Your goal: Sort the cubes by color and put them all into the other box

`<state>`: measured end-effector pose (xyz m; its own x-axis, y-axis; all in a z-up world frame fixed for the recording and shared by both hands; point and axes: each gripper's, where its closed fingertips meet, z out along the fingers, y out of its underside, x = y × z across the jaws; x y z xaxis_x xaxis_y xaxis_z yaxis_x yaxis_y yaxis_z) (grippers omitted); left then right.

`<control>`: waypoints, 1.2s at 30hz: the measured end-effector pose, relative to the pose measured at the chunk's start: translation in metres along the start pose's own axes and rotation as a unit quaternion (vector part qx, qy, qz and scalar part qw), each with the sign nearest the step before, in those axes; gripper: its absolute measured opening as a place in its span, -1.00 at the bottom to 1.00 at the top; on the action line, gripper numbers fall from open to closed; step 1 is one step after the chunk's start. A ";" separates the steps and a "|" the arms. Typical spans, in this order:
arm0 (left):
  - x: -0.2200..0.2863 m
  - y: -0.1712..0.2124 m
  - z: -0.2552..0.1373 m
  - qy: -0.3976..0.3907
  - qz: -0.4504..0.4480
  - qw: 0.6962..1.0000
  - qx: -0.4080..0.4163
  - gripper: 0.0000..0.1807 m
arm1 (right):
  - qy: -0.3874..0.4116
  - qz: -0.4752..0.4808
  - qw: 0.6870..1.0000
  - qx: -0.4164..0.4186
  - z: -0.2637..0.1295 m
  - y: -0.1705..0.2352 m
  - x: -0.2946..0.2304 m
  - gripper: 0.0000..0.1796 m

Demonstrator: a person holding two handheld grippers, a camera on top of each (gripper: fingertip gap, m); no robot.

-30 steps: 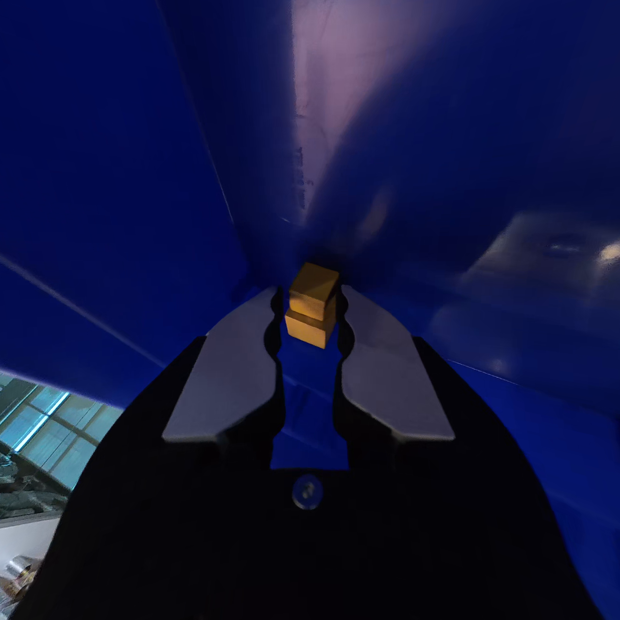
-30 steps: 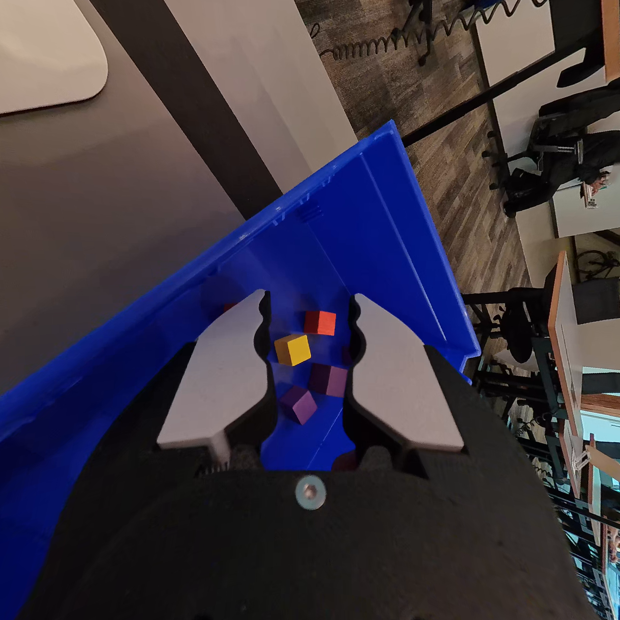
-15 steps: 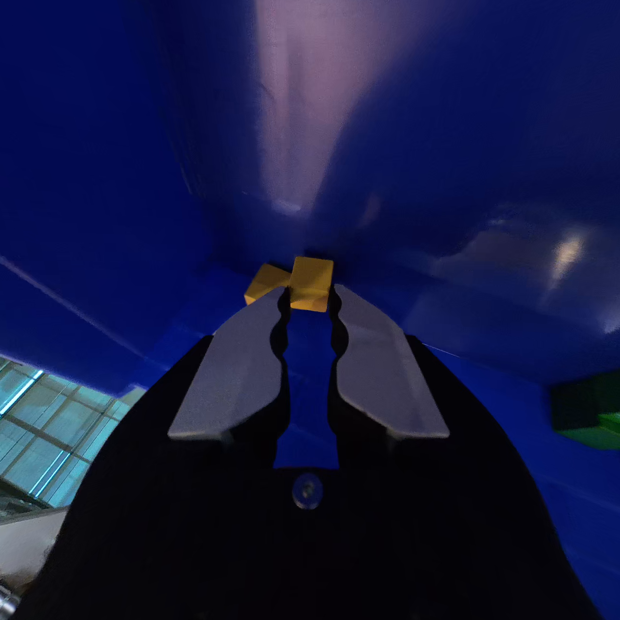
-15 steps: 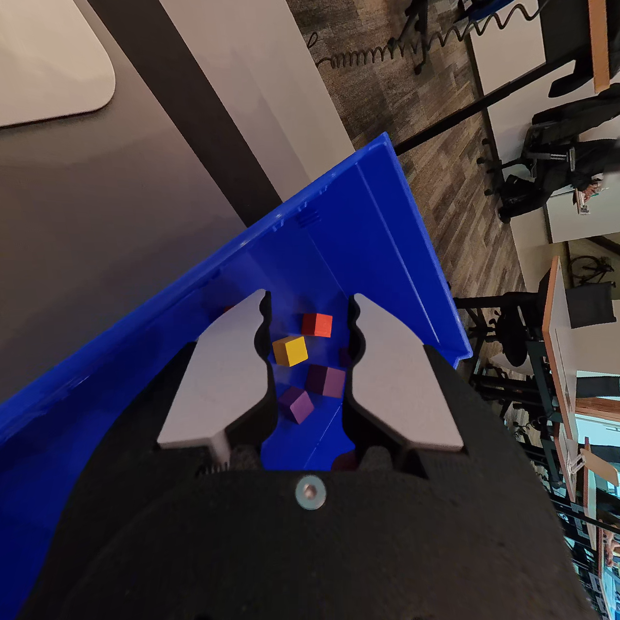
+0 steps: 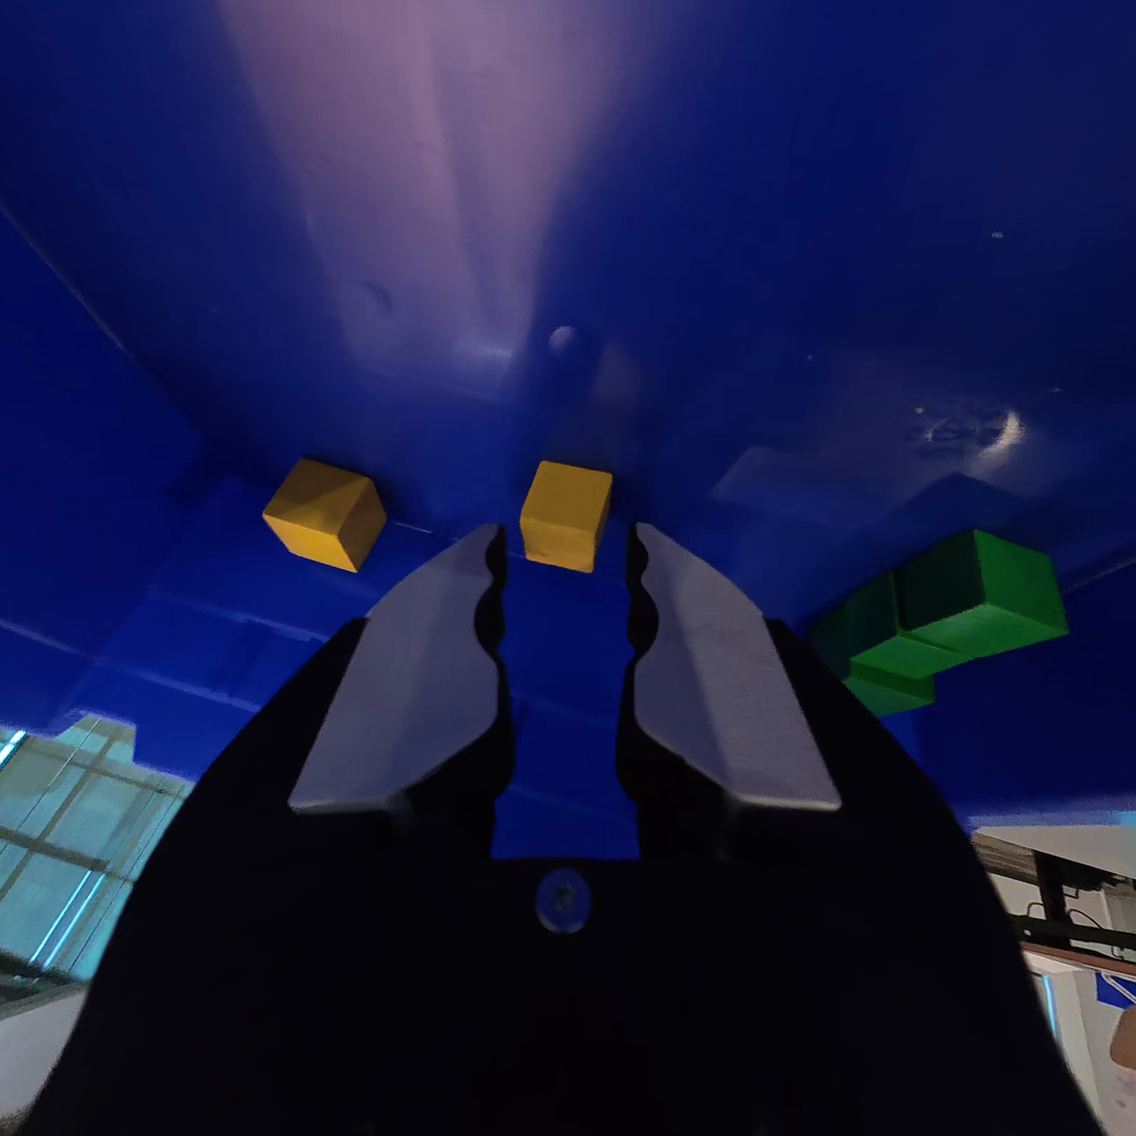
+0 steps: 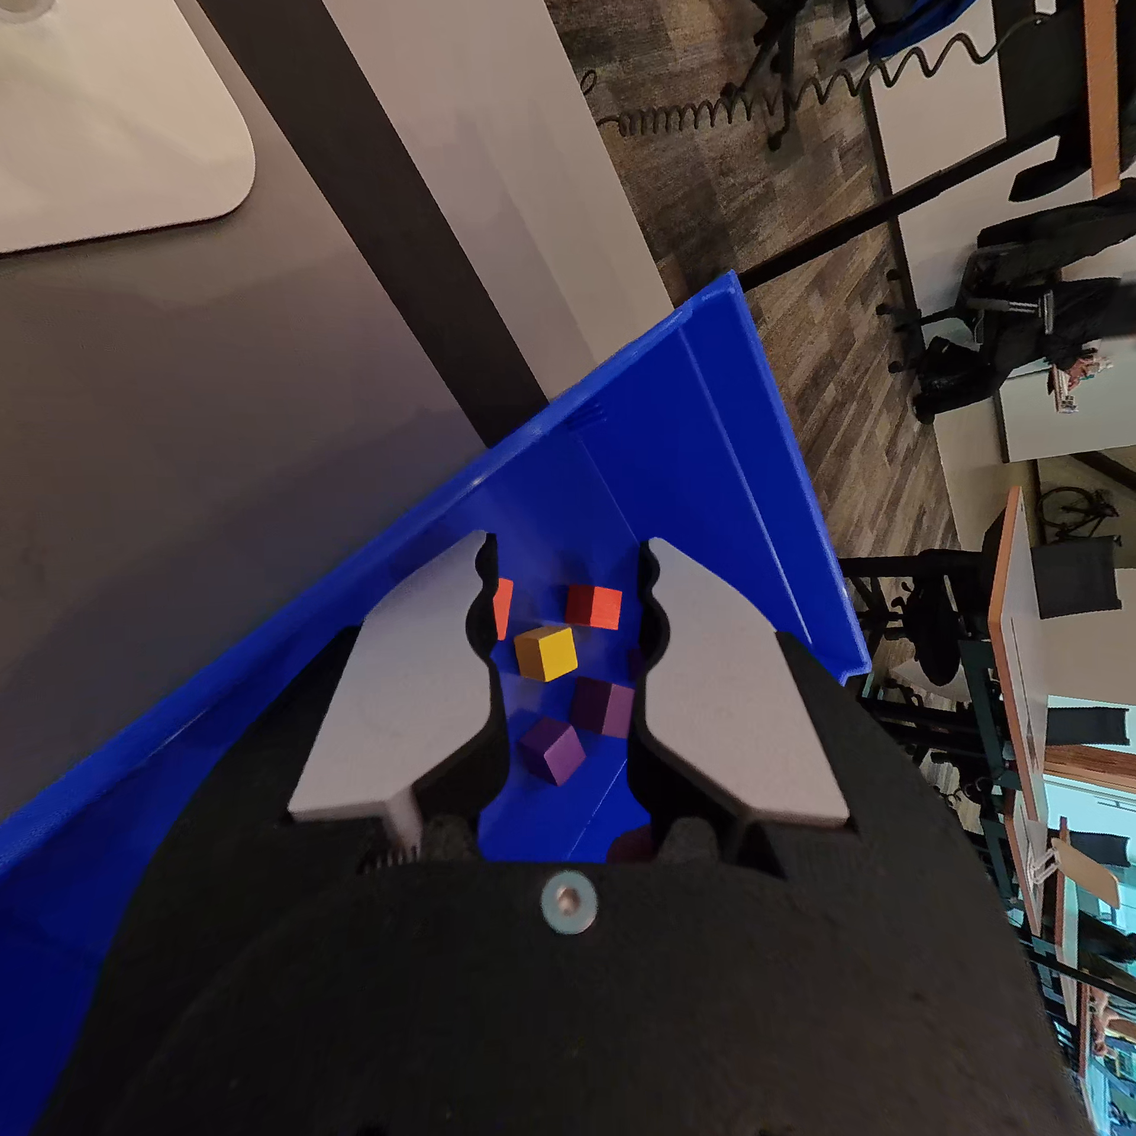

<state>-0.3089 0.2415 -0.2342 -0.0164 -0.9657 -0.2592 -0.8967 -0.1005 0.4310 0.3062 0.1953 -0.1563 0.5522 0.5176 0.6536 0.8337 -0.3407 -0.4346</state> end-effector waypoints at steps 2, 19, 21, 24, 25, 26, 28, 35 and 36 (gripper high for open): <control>0.002 -0.002 0.001 0.010 0.000 1.000 0.009 -0.73 | 0.000 -0.002 1.000 0.000 0.000 0.000 0.000 -0.52; 0.034 -0.009 -0.085 0.003 -0.154 0.959 0.237 -0.76 | 0.020 -0.024 0.997 0.066 -0.042 -0.030 0.011 -0.52; 0.048 -0.016 -0.103 0.024 -0.167 0.940 0.295 -0.76 | 0.024 -0.041 0.996 0.080 -0.054 -0.038 0.010 -0.52; 0.069 -0.024 -0.131 0.051 -0.183 0.907 0.377 -0.76 | 0.016 -0.073 0.992 0.099 -0.077 -0.050 0.004 -0.55; 0.077 -0.027 -0.140 0.059 -0.185 0.895 0.403 -0.76 | 0.006 -0.089 0.990 0.110 -0.086 -0.056 0.000 -0.56; 0.085 -0.030 -0.150 0.068 -0.187 0.883 0.426 -0.76 | -0.006 -0.111 0.986 0.124 -0.096 -0.061 -0.007 -0.57; 0.100 -0.038 -0.171 0.086 -0.187 0.852 0.482 -0.76 | -0.021 -0.162 0.975 0.152 -0.116 -0.073 -0.023 -0.57; 0.151 -0.070 -0.243 0.132 -0.146 0.752 0.629 -0.77 | -0.057 -0.296 0.908 0.290 -0.181 -0.136 -0.114 -0.52; 0.158 -0.076 -0.254 0.144 -0.135 0.736 0.647 -0.77 | -0.060 -0.303 0.899 0.311 -0.189 -0.146 -0.126 -0.51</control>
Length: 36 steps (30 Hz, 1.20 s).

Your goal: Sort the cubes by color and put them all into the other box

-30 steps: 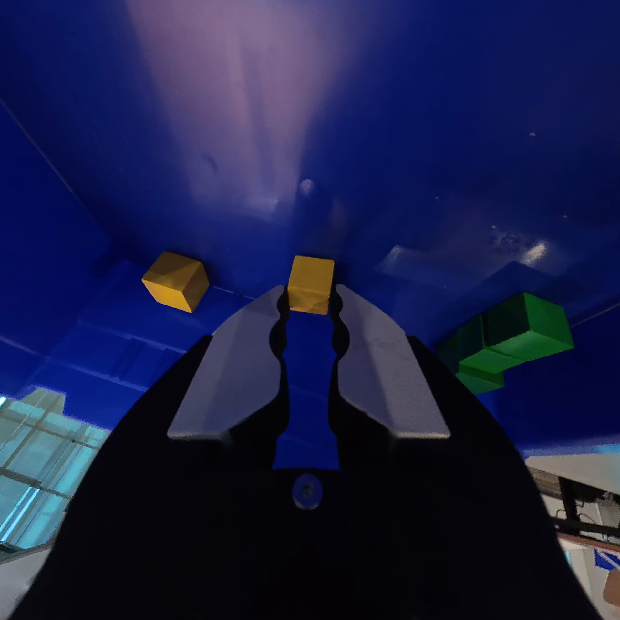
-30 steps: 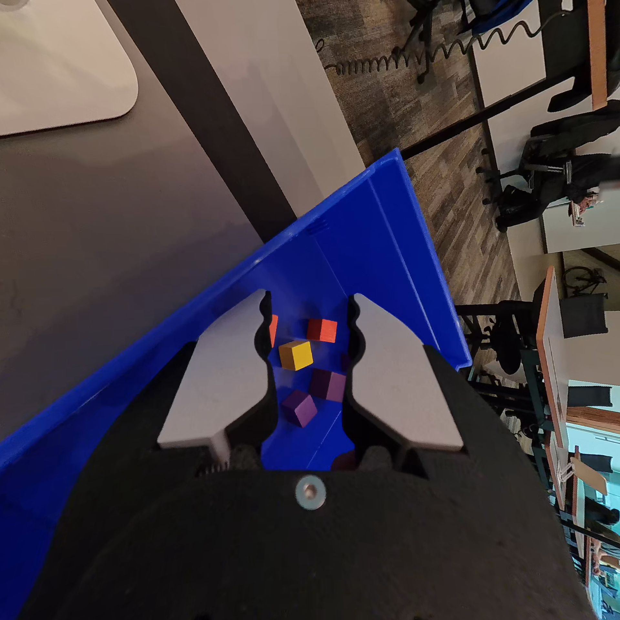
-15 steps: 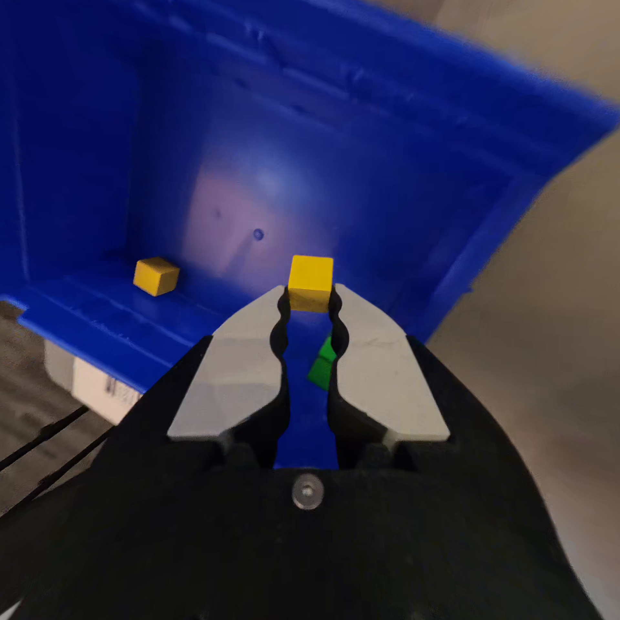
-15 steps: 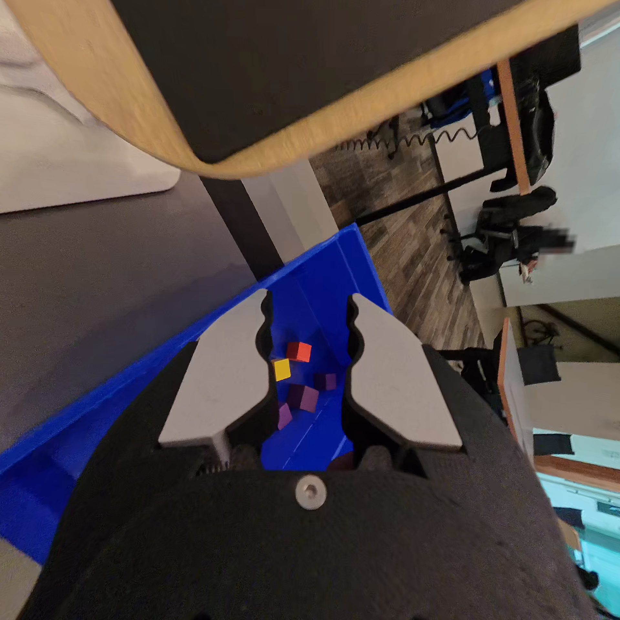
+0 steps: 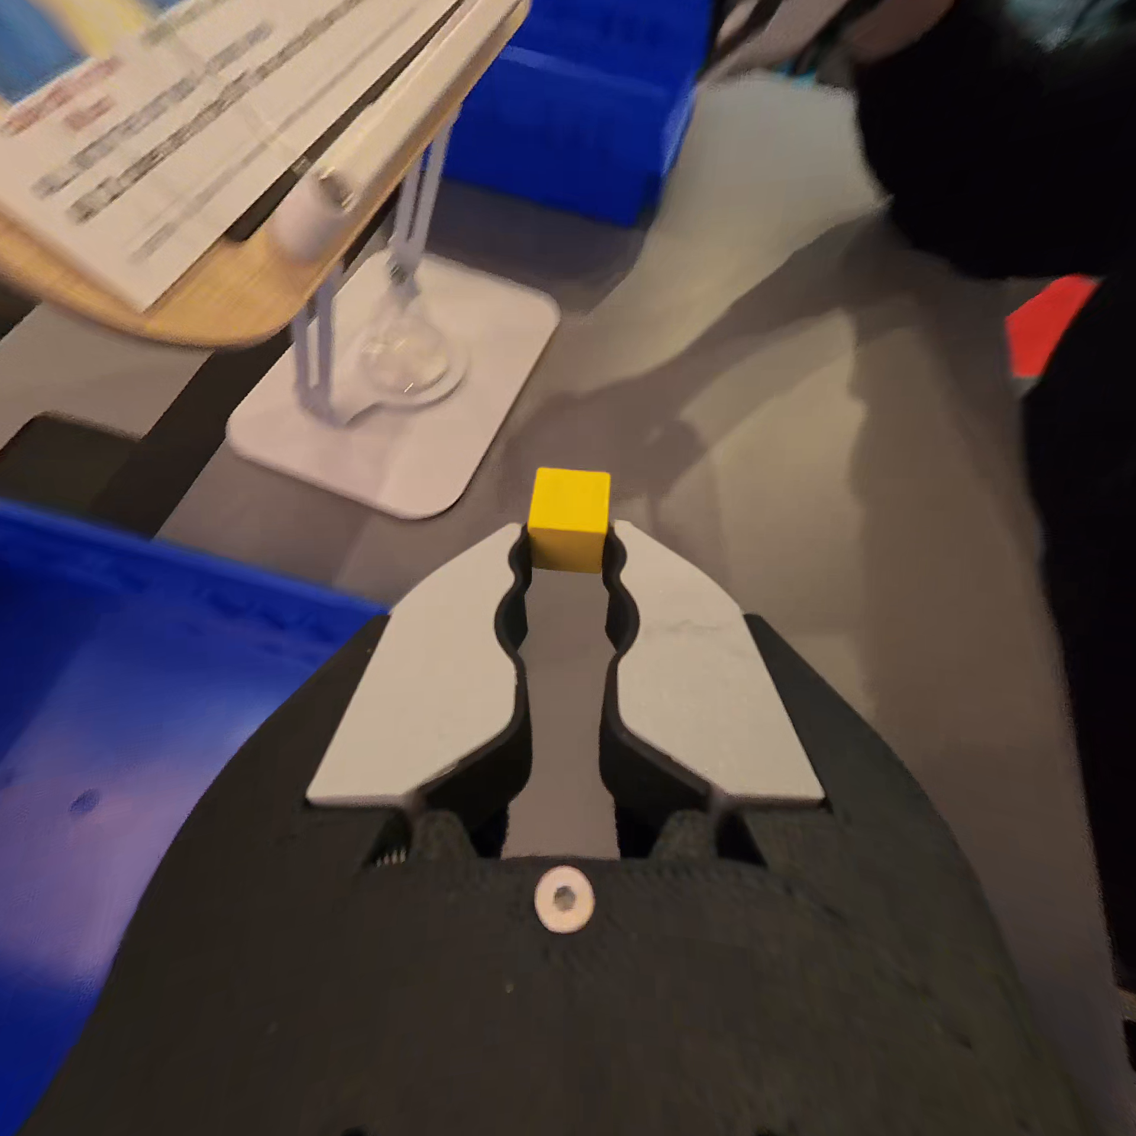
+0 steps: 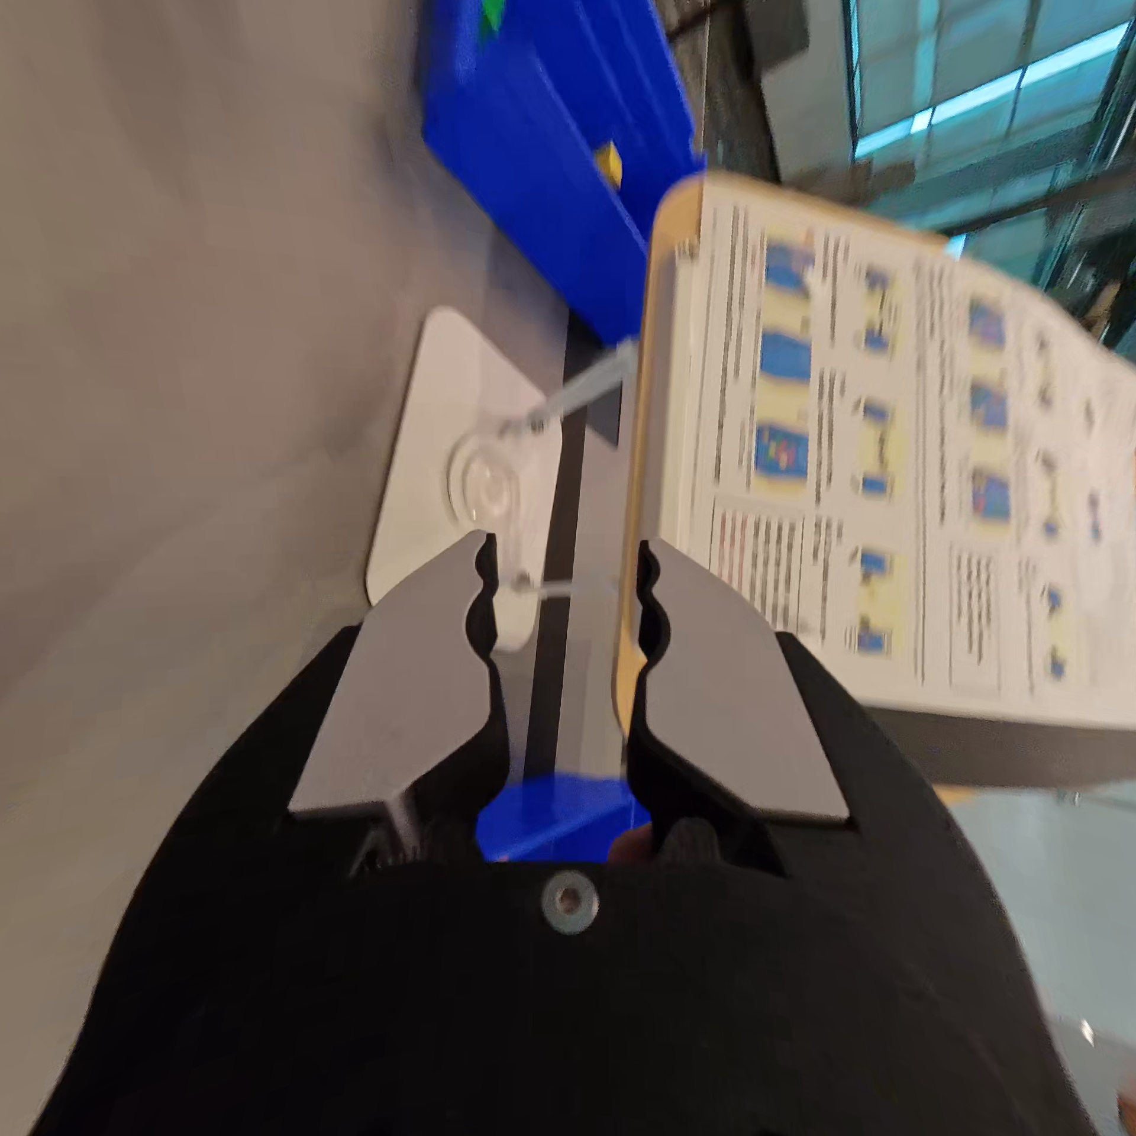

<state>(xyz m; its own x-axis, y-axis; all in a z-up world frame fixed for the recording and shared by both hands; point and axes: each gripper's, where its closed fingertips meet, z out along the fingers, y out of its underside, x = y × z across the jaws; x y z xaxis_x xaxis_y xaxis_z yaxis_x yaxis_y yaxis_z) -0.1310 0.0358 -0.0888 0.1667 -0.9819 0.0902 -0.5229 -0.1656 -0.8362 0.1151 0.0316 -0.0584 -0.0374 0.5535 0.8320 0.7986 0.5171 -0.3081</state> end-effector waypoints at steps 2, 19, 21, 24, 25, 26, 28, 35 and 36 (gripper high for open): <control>0.017 -0.012 0.011 0.028 0.008 0.999 0.024 -0.77 | 0.014 -0.018 0.999 0.046 0.005 -0.034 -0.005 -0.48; 0.092 -0.055 0.091 0.237 0.036 0.964 0.112 -0.76 | 0.065 -0.132 0.967 0.210 0.045 -0.140 -0.043 -0.48; 0.095 -0.055 0.094 0.250 0.038 0.961 0.115 -0.76 | 0.070 -0.140 0.964 0.215 0.046 -0.142 -0.045 -0.50; 0.097 -0.056 0.098 0.263 0.040 0.957 0.118 -0.76 | 0.075 -0.152 0.963 0.208 0.048 -0.140 -0.046 -0.54; 0.098 -0.057 0.098 0.267 0.040 0.955 0.121 -0.76 | 0.074 -0.151 0.963 0.212 0.048 -0.140 -0.046 -0.56; 0.099 -0.057 0.099 0.270 0.040 0.954 0.123 -0.76 | 0.076 -0.152 0.962 0.215 0.047 -0.141 -0.047 -0.58; 0.101 -0.057 0.101 0.277 0.041 0.952 0.125 -0.76 | 0.080 -0.159 0.960 0.215 0.047 -0.142 -0.048 -0.63; 0.107 -0.054 0.101 0.298 0.038 0.945 0.128 -0.76 | 0.082 -0.177 0.958 0.209 0.047 -0.143 -0.053 -0.74; 0.107 -0.054 0.101 0.301 0.035 0.944 0.130 -0.76 | 0.080 -0.177 0.959 0.208 0.047 -0.143 -0.053 -0.75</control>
<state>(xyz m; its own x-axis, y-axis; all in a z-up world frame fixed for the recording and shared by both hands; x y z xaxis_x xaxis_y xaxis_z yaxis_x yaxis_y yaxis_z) -0.0004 -0.0510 -0.0885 -0.4069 -0.8772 0.2549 -0.2795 -0.1461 -0.9490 -0.0255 -0.0414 -0.0800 -0.1421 0.2057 0.9682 0.4423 0.8883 -0.1239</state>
